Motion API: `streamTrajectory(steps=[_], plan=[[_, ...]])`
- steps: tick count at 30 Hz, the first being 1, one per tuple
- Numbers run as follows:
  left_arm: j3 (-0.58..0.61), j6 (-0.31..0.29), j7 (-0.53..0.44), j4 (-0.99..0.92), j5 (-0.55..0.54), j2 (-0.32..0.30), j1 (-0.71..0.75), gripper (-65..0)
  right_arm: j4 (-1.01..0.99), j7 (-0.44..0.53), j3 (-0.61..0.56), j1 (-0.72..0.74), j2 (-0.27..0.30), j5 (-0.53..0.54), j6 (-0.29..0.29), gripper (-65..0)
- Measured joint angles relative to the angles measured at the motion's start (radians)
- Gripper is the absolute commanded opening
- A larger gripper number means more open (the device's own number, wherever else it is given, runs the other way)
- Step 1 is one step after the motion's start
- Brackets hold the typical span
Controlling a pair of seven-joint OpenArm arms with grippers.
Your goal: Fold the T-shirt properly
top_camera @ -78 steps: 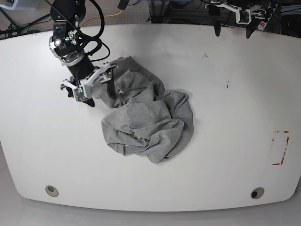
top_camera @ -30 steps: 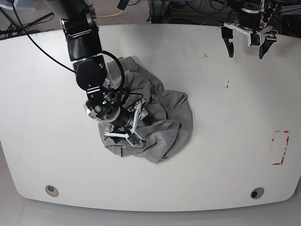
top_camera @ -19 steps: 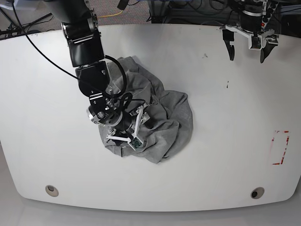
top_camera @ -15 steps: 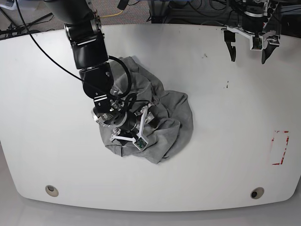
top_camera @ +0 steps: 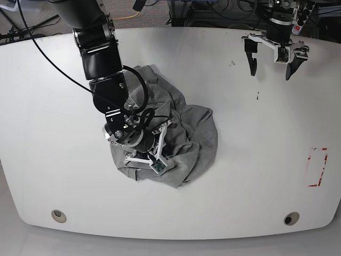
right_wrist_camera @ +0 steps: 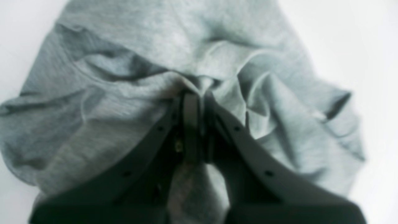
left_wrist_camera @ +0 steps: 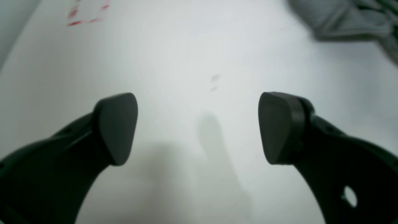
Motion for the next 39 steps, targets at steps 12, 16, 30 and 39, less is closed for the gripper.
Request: streamTrajectory(steps=[12, 16, 30, 39], plan=[[0.189, 0.006, 0.216, 0.001, 0.0, -0.014, -0.161, -7.6, 0.325, -0.078, 0.001, 0.022, 0.045, -0.003, 0.003, -65.0], [0.251, 0.006, 0.258, 0.002, 0.0, -0.014, -0.205, -7.6, 0.396, -0.084, -0.003, 0.086, 0.061, 0.006, 0.006, -65.0], [0.462, 0.005, 0.428, -0.019, 0.0, 0.015, -0.395, -7.6, 0.496, -0.199, -0.005, 0.366, 0.069, 0.007, 0.007, -65.0], [0.497, 0.004, 0.429, -0.146, 0.0, 0.039, -0.479, -7.6, 0.491, -0.216, -0.006, 0.471, 0.071, 0.005, 0.007, -65.0]])
